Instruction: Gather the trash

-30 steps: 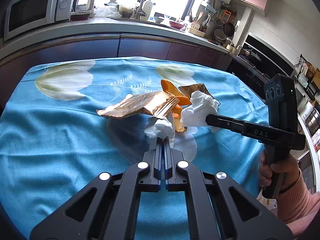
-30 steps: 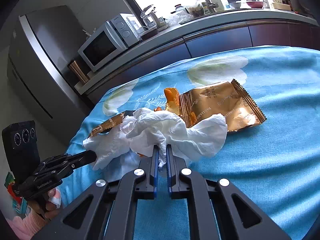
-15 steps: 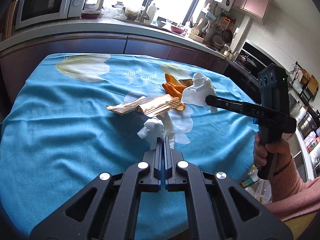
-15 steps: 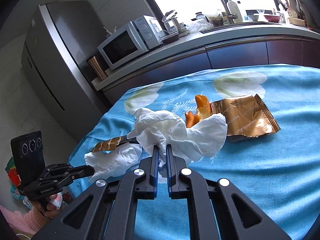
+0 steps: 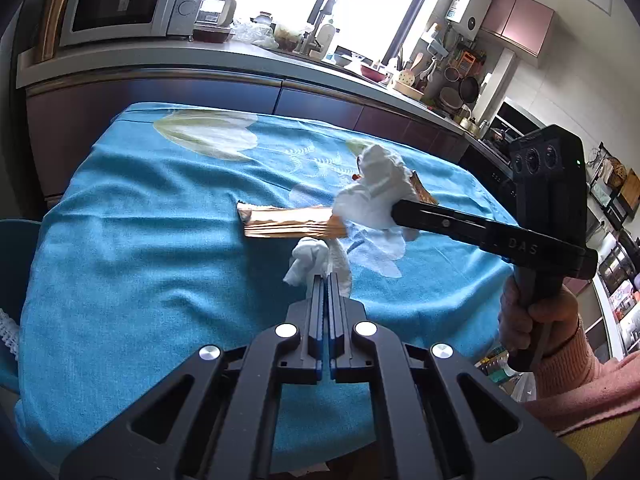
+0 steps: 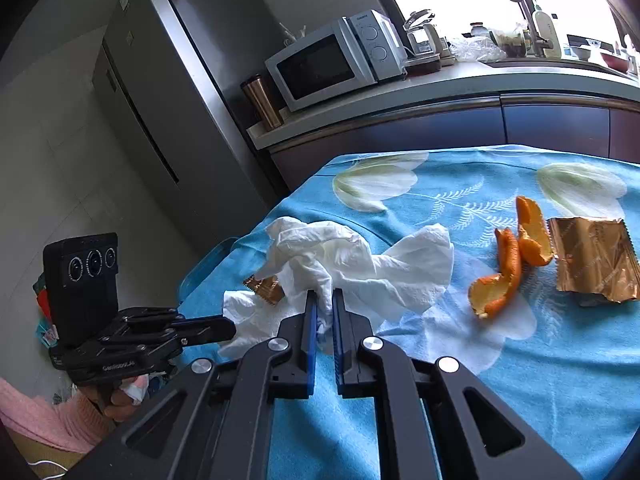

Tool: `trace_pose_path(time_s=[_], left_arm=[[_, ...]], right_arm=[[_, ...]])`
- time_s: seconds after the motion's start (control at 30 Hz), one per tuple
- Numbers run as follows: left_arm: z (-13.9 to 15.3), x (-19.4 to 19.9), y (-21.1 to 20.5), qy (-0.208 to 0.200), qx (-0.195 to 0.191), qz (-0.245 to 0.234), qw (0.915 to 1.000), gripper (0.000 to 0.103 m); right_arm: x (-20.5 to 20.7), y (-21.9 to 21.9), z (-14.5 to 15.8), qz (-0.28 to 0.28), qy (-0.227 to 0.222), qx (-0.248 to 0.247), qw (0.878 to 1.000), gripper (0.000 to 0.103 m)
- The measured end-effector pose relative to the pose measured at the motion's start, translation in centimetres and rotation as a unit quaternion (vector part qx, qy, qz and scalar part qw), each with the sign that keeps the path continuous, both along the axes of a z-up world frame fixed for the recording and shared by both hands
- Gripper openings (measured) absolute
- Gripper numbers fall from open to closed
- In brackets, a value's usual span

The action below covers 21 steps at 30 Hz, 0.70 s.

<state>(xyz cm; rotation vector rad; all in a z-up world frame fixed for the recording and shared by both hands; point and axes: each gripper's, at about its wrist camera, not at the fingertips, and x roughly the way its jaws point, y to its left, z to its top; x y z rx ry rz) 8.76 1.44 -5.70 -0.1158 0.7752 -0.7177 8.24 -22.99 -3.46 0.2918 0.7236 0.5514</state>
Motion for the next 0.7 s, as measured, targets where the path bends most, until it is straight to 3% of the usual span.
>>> trace_pose_path(time_s=[0.2,0.37,0.7], left_arm=[[-0.2,-1.0,0.7,-0.004,0.002,-0.004,1.0,0.002],[0.2,-1.9,2.5,0.0,-0.034,-0.01,0.9994,0.002],[1.0,-1.9,5.9,-0.008,-0.05,0.031,0.9982,0.002]], right_arm=[[2.2,1.6,-1.3,0.002,0.019,-0.004,1.0,0.006],[3.0,2.5,-1.6,0.005,0.025,-0.012,1.0,0.006],[3.7,4.6,-2.7,0.01,0.038,-0.058,0.998,0.006]])
